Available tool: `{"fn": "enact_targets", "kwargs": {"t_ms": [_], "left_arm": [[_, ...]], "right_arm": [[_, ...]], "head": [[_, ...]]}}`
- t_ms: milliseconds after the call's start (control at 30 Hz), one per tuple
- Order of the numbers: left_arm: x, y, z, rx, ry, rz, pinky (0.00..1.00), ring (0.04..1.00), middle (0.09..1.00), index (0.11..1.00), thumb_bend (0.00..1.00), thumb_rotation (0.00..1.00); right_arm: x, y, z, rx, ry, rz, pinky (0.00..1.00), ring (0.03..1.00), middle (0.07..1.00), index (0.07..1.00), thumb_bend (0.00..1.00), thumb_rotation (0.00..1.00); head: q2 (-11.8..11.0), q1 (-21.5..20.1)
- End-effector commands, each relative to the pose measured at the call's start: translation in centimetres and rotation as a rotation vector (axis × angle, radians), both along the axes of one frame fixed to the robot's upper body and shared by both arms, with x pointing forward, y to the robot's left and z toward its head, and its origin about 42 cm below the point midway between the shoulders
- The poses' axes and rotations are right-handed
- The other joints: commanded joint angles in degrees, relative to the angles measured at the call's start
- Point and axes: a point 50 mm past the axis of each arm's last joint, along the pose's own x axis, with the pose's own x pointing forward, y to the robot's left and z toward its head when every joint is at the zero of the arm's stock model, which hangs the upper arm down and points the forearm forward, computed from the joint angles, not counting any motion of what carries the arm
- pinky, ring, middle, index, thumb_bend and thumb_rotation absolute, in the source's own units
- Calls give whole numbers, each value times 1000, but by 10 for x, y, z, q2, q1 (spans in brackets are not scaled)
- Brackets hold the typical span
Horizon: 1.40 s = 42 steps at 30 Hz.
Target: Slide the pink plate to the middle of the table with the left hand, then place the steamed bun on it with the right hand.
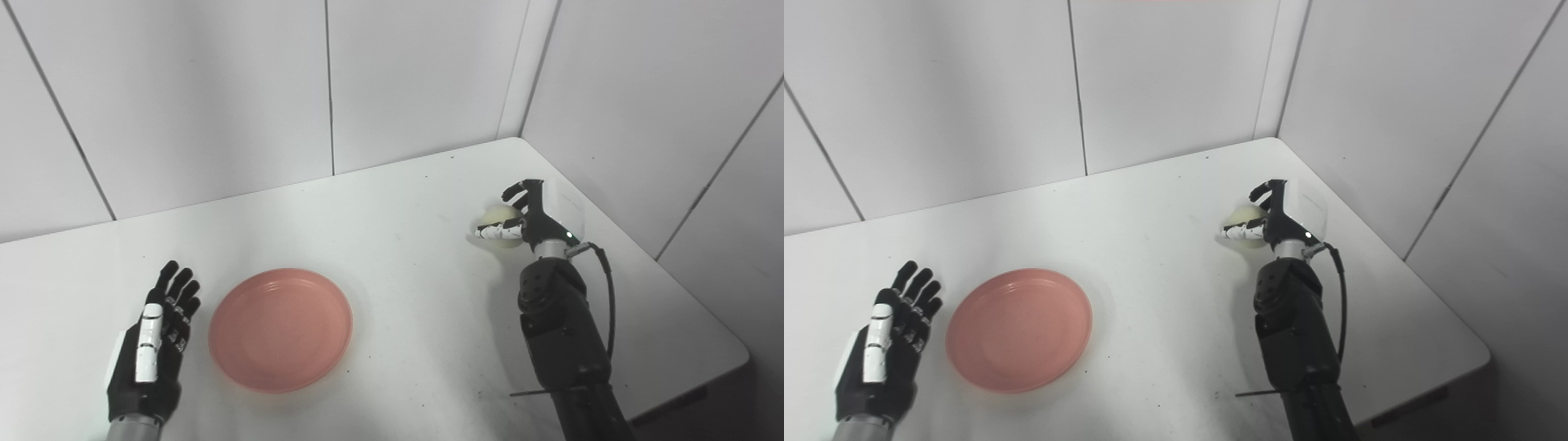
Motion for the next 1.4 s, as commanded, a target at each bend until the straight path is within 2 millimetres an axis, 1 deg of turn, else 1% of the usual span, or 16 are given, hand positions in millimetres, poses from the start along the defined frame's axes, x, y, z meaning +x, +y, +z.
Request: {"fn": "enact_targets", "kwargs": {"t_ms": [0,33,100,133,167,200,300,333,433,467,567,633,733,900,1100,1367], "left_arm": [[-6,-11,-7,-4,14,-4,960,948,946,927,574,889],[-6,-13,-8,-17,22,-3,961,951,948,929,565,896],[-8,-18,-8,-32,31,0,965,951,946,926,553,876],[-8,-22,-9,-31,28,-4,965,951,946,926,553,874],[-8,-24,-8,-30,28,-7,977,959,954,935,547,886],[-8,-27,-8,-30,29,-10,988,966,961,942,541,892],[-9,-33,-6,-35,36,-17,1000,980,975,958,526,914],[-9,-36,-5,-36,40,-22,1000,987,981,961,523,923],[-9,-45,-5,-51,43,-33,1000,998,993,972,519,929],[-9,-46,-5,-56,42,-34,1000,999,995,975,522,924],[-9,-52,-7,-64,40,-30,1000,1000,1000,989,534,915],[-10,-53,-5,-58,35,-28,1000,1000,1000,987,547,920],[-11,-56,-3,-58,22,-20,1000,1000,999,983,549,913],[-8,-64,-4,-52,-4,-1,1000,998,993,974,528,900],[-5,-69,-10,-6,-36,-1,1000,987,980,966,510,939],[-4,-75,-12,9,-36,2,1000,990,982,973,499,956]], "right_arm": [[1,-1,25,-51,-108,41,226,307,402,512,518,0],[1,2,26,-55,-116,61,252,342,421,515,518,0],[0,9,29,-58,-126,94,273,364,436,521,518,0],[-1,13,30,-52,-139,119,276,366,438,521,518,0],[-1,18,31,-43,-158,154,288,377,446,522,518,0],[-2,21,33,-32,-170,182,291,377,450,519,517,0],[-5,29,39,8,-189,251,301,366,451,513,517,0],[-6,41,42,48,-215,320,293,357,458,501,517,0],[-11,69,48,121,-236,456,291,352,470,490,517,0],[-12,73,49,143,-236,477,294,354,469,490,516,0],[-19,100,51,155,-237,610,297,351,466,495,516,0],[-23,115,50,162,-228,677,283,358,487,467,517,0],[-28,127,50,173,-215,730,271,353,481,476,517,0],[-39,161,54,136,-183,822,256,328,454,507,514,0],[-40,168,41,177,-183,889,269,337,447,515,514,0],[-33,176,1,202,-159,944,256,319,437,516,514,0]], "head": [[2,17],[2,21],[4,40],[8,60],[8,60],[11,78],[17,93],[24,104],[19,126],[19,126],[29,140],[32,147],[36,156],[43,182],[39,202],[37,226]]}}
